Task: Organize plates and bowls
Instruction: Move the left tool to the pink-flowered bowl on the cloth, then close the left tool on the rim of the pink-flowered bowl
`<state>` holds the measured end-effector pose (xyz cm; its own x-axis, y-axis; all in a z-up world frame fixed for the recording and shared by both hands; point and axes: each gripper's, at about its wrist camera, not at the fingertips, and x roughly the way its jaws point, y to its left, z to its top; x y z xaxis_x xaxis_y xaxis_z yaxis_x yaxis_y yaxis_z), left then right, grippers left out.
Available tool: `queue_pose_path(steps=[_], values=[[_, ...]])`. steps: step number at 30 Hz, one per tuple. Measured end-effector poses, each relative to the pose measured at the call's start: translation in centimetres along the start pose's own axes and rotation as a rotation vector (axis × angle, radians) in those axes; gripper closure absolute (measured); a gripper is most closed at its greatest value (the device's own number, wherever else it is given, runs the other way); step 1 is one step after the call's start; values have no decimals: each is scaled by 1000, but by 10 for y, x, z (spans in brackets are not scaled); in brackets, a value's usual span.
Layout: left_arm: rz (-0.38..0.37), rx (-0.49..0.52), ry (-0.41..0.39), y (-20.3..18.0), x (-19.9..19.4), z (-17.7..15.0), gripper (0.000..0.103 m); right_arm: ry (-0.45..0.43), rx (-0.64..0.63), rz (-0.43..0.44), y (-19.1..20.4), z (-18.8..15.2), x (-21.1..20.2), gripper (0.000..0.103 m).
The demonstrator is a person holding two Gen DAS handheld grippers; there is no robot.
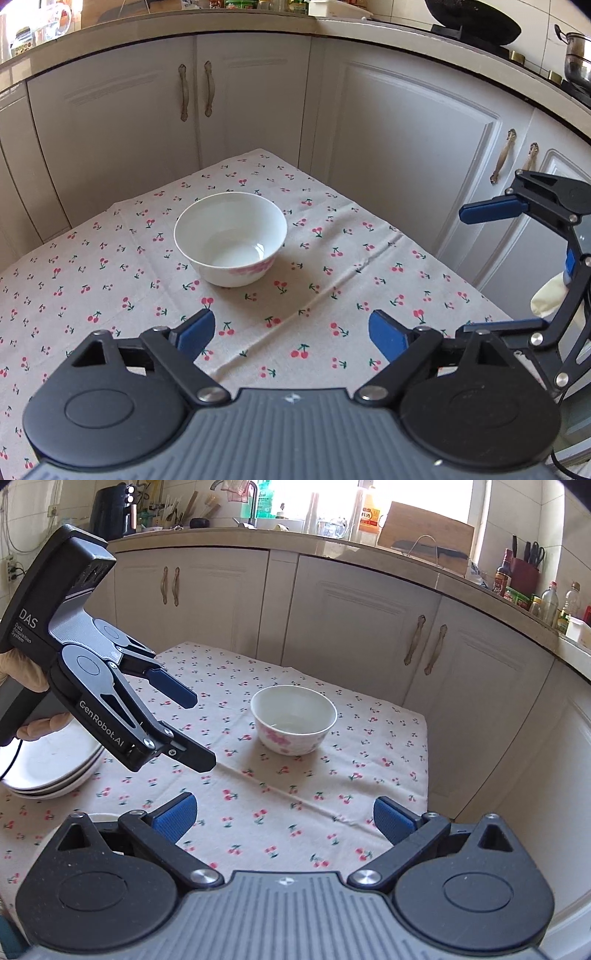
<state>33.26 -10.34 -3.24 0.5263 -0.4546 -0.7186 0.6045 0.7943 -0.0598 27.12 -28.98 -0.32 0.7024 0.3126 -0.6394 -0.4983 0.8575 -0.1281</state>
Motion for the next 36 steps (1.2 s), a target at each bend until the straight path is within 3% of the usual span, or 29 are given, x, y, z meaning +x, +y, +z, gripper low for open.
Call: queue_pose_path(steps=[7, 16, 24, 36], values=[[18, 0, 8, 21, 25, 29, 13, 31, -71, 34, -22, 13, 42, 0], [59, -27, 16, 52, 60, 58, 13, 50, -143, 138, -32, 29, 99, 1], [41, -33, 43, 66, 88, 63, 15, 39, -124, 172, -40, 42, 140, 5], [-13, -52, 58, 69, 101, 65, 27, 54, -133, 185, -31, 49, 158, 13]])
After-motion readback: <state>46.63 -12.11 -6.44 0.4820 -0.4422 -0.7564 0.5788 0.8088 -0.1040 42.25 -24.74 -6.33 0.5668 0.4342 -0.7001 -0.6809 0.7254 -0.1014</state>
